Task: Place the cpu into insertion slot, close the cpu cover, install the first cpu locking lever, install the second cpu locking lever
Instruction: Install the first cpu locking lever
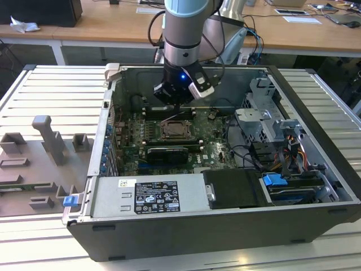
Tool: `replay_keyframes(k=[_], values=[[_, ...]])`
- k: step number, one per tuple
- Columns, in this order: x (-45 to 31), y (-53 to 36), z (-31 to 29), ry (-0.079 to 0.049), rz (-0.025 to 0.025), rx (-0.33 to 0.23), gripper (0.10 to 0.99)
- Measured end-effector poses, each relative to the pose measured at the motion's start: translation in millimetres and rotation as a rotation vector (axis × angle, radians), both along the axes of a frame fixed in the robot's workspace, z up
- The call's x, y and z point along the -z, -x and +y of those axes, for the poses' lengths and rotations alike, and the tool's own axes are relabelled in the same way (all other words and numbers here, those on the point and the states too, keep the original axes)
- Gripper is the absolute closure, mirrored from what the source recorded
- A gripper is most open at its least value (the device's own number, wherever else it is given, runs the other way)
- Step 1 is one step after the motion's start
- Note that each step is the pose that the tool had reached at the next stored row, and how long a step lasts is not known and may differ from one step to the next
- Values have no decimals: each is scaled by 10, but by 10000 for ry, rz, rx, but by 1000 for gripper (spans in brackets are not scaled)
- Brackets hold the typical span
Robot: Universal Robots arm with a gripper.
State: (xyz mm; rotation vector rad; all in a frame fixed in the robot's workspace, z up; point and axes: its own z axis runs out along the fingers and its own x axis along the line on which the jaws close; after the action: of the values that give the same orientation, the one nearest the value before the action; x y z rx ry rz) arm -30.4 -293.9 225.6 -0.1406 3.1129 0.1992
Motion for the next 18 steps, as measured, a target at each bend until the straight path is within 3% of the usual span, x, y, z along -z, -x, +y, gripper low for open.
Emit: replay_keyframes(k=[2,4,5,18], values=[[4,0,0,-1,-112,0,980],[13,0,0,0,-193,0,980],[17,-1,0,-2,-209,0,980],[148,-65,0,-4,-219,141,980]])
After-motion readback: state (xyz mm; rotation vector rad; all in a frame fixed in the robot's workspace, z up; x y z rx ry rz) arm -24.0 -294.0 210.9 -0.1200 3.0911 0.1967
